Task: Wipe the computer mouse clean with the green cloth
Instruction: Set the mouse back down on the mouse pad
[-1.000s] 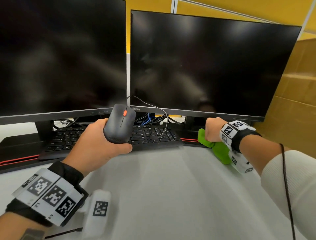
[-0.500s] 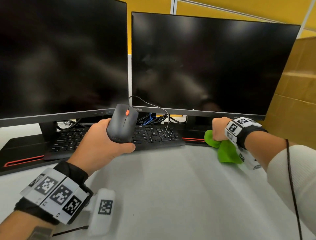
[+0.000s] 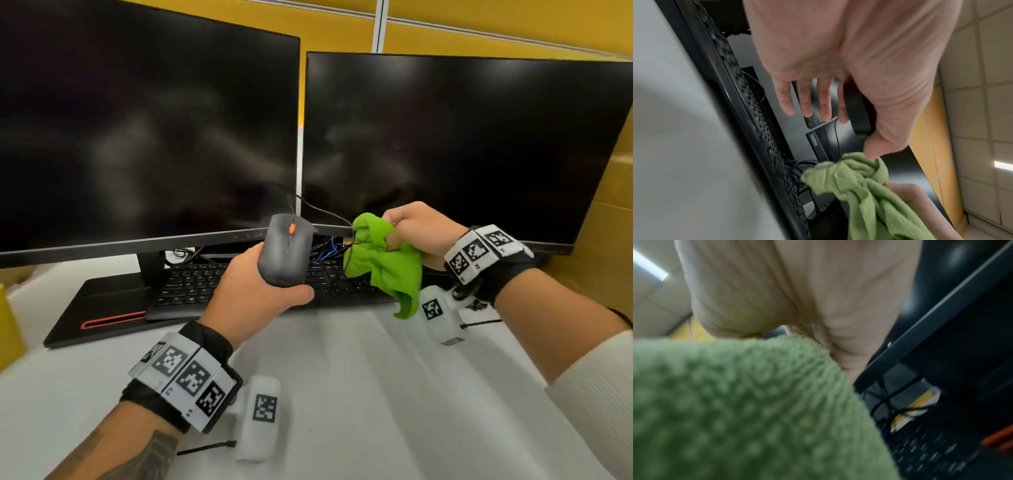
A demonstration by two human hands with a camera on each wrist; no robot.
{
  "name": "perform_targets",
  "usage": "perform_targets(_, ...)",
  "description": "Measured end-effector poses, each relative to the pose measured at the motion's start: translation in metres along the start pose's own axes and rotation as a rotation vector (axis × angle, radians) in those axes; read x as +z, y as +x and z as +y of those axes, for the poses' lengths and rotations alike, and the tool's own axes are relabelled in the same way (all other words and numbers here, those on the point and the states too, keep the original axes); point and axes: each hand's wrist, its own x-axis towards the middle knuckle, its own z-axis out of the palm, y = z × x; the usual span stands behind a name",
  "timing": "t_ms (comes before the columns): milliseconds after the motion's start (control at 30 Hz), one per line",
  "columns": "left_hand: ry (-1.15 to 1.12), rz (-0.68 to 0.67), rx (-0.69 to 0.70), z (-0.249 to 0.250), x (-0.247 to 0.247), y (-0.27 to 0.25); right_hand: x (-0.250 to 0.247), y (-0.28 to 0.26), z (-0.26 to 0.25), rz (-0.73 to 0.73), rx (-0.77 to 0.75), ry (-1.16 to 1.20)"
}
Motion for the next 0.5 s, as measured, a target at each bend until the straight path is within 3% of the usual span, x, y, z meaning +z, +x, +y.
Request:
perform_targets(167,-0.148,-0.004,0.047,0.002,0.000,-0.002,0.062,-0.004,-0.014,-0.130,-0.085,0.375)
perform_targets(400,-0.207,-0.058,0.010,0.003,0.002,-0.004,0.119,-0.006,-0.023,-0.070,-0.103,0.400)
perform_targets(500,-0.165,0.009,0.031,0.002,-0.001,-0.001,0.122,-0.010,-0.028,-0.209,-0.093,0.440)
